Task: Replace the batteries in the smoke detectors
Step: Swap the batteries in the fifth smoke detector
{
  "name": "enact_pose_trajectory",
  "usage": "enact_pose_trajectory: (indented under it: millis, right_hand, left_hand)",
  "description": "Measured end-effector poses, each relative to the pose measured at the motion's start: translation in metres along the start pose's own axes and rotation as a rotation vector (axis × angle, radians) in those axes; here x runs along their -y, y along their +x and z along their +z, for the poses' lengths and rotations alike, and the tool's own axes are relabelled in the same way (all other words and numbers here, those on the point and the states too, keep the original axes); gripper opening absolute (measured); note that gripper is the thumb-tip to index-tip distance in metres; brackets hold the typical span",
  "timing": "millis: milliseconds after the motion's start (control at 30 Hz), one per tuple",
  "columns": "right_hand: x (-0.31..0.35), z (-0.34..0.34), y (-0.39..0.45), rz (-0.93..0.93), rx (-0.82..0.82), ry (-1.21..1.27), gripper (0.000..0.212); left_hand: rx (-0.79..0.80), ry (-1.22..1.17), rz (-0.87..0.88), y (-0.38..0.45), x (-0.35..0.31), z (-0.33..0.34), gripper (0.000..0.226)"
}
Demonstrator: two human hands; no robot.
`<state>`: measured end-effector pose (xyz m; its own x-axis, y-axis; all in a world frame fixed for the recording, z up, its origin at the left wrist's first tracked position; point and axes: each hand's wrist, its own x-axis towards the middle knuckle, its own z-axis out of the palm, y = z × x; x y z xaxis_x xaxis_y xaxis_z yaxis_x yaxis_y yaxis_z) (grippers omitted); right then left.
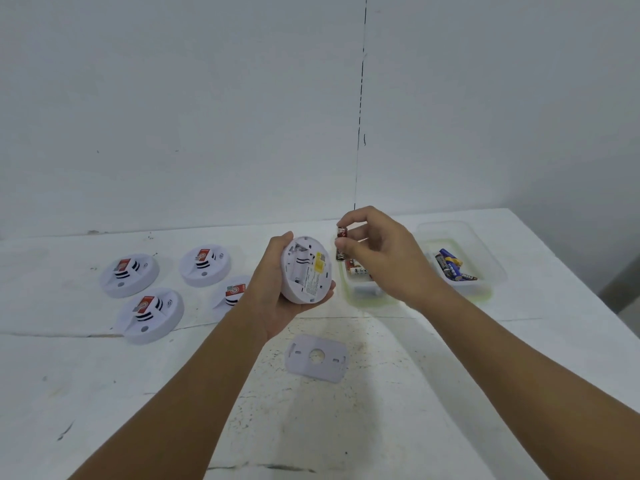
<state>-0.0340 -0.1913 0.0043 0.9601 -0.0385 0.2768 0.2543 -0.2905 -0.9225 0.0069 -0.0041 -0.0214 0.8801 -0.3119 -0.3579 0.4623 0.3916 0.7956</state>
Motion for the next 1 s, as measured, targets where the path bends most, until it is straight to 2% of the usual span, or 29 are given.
enact_pose_trajectory:
  millis: [200, 300, 433, 600, 667, 800, 1000]
  right_hand:
    - [0.000, 0.036, -0.016, 0.068, -0.049, 0.267, 0.018]
    - [0.001, 0.047, -0.023, 0.069, -0.044, 0.325, 0.019]
    - [-0.004, 0.056, -0.029, 0.037, -0.012, 0.207, 0.019]
    - [-0.003, 0.061, -0.032, -0.067, -0.049, 0.051, 0.021]
    - [-0.003, 0.061, -0.032, -0.076, -0.044, 0.036, 0.027]
    - [-0.004, 0.058, -0.032, -0.082, 0.069, 0.053, 0.046]
    - [-0.004, 0.057, -0.028, -0.057, 0.094, 0.076, 0.043]
  left_hand:
    - [0.043, -0.049, -0.035, -0.013, 0.005, -0.003, 0.045]
    - [0.079, -0.069, -0.051, -0.018, 0.011, -0.006, 0.045]
    - [0.104, -0.094, -0.052, -0.026, 0.013, -0.008, 0.046]
    - [0.096, -0.108, -0.046, -0.031, 0.010, -0.011, 0.041]
    - [0.104, -0.112, -0.044, -0.032, 0.008, -0.012, 0.042]
    - [0.103, -0.110, -0.029, -0.031, 0.005, -0.017, 0.044]
    - [0.120, -0.116, -0.041, -0.029, 0.006, -0.016, 0.044]
